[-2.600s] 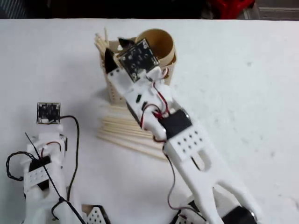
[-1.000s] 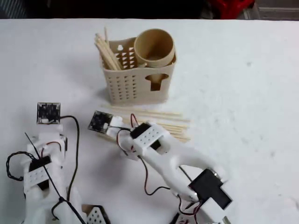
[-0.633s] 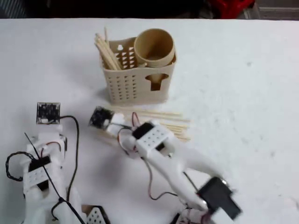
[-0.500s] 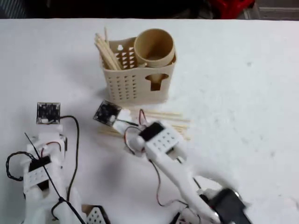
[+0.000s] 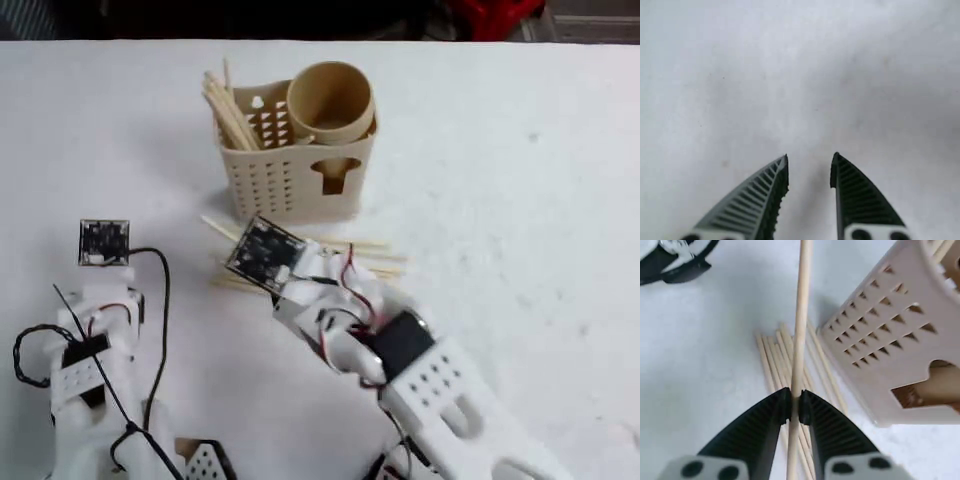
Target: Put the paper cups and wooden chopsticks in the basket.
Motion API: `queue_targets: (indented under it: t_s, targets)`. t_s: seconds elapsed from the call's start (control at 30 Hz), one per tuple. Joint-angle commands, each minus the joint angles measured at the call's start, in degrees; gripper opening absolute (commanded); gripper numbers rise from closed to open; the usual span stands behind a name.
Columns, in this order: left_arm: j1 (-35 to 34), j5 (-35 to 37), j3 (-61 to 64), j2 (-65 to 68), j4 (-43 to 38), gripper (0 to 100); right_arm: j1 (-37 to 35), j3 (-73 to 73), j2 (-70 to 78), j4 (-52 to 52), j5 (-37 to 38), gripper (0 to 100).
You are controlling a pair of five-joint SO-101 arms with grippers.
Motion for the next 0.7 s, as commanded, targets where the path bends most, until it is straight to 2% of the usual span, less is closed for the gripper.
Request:
queue_targets:
  t_s: [0.0,0.13,0.3,0.47,0.67]
  targets:
    - [0.0,-0.4,-0.4,-1.4,-0.6,15,0.5,-0.9,-8.8,-1.4,-1.5,1.7]
    - [0.0,-0.4,-0.4,-1.4,-0.6,15,2.2,-5.0,-11.4,-9.3,-8.8,1.7]
    - [0.0,-0.4,-0.4,-1.4,-0.6,15,4.3,-13.3,-6.0,-25.5,-10.2,1.7]
    - [0.0,-0.3,-0.4,-1.4,-0.6,15,5.1,-23.3,8.2,-38.9,-10.2,2.1]
    - [0.0,-0.4,-0.4,-1.4,-0.6,15,5.4,-39.8,29.7,-41.5,-10.2,2.1]
